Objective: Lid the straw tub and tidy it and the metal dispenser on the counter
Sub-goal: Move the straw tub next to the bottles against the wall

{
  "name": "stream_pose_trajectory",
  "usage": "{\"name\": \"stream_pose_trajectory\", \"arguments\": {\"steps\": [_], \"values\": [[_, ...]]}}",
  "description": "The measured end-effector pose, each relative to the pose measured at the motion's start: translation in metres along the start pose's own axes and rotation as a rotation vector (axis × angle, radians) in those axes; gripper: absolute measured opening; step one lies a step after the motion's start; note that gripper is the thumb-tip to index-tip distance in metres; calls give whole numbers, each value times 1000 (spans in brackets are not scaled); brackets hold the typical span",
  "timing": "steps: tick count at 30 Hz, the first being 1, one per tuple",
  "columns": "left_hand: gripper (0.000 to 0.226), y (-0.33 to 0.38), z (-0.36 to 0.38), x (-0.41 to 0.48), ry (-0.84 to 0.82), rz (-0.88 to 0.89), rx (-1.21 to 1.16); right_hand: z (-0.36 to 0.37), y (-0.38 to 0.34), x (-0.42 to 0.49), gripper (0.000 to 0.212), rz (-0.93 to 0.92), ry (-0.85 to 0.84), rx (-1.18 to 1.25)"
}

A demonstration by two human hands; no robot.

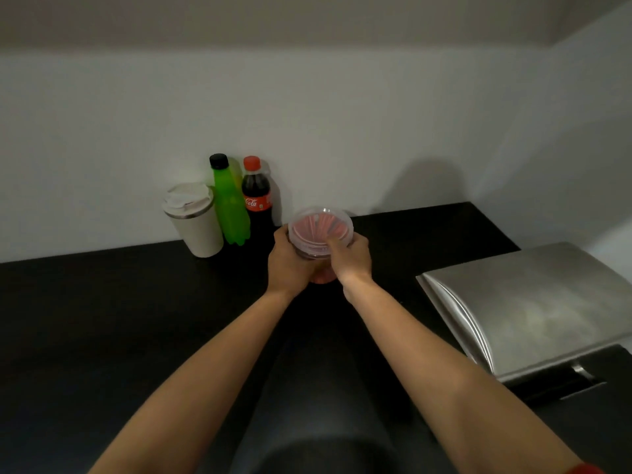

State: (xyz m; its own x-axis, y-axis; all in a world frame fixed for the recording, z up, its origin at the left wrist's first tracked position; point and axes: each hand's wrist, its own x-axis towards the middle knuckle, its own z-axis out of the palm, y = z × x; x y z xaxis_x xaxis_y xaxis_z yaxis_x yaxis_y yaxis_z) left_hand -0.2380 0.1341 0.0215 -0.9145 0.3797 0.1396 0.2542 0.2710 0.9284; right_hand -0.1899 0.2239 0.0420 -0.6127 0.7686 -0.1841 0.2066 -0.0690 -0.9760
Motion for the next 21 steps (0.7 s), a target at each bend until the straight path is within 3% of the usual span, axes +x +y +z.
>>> {"name": "stream_pose_trajectory", "arguments": {"steps": [6,10,21], "values": [[88,0,6,44,2,10,55,17,-13,33,26,6,29,96],[86,-3,8,69,6,3,65,29,-17,53,48,51,49,61],[87,-11,9,89,32,-6,74,40,-14,77,48,52,12,95]]}}
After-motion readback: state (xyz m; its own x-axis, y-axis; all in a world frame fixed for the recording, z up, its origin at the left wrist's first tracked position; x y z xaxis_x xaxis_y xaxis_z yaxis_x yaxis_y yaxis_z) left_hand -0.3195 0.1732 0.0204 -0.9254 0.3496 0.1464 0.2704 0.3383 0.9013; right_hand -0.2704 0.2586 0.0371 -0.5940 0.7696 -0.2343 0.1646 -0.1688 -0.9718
